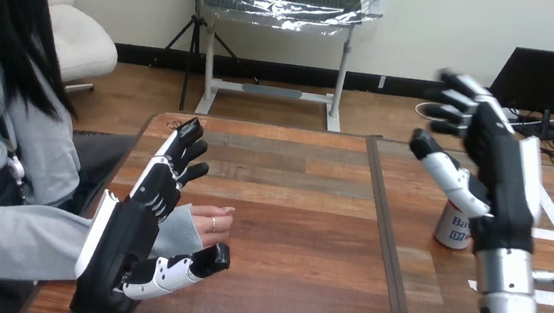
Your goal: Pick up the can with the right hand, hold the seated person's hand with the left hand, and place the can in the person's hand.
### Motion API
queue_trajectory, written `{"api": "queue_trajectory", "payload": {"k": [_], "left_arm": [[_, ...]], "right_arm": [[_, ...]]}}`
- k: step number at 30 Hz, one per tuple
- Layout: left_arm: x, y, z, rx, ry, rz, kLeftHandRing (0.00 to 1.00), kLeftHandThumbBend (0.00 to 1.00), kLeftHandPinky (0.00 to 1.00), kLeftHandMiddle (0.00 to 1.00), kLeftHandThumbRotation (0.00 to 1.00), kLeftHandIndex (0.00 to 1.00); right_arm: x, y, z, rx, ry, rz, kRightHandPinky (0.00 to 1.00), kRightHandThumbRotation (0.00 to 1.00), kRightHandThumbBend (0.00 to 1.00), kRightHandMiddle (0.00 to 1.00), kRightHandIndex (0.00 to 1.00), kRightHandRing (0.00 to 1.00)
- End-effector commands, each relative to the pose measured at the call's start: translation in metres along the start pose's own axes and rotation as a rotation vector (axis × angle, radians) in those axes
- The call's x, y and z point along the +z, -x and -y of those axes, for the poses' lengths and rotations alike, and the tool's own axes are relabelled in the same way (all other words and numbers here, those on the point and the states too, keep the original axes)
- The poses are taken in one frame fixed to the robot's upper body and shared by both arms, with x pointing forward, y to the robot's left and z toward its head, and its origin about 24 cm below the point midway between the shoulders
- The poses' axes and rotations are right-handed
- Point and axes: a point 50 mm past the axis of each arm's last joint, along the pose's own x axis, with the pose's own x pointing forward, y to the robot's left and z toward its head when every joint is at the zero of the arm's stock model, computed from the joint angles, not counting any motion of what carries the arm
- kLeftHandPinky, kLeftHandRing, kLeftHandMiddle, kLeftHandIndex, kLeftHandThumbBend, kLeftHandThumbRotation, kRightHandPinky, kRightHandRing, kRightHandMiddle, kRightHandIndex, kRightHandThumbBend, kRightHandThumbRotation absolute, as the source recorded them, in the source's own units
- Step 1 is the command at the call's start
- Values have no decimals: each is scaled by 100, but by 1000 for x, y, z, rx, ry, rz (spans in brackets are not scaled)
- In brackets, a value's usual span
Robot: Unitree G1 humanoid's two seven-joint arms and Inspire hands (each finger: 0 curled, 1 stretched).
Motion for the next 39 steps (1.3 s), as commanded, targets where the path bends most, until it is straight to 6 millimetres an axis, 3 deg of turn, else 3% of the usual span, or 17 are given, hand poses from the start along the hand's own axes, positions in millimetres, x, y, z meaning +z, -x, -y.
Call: {"api": "queue_trajectory", "payload": {"k": [1, 39], "left_arm": [[5, -18, 1, -4, 1, 72, 93, 100, 87, 95, 53, 94], [6, -20, -2, -1, -2, 75, 93, 100, 86, 95, 53, 94]], "right_arm": [[13, -18, 7, -33, 43, 106, 100, 63, 100, 100, 100, 100], [-5, -29, 42, -156, -31, -39, 100, 46, 100, 100, 100, 100]]}}
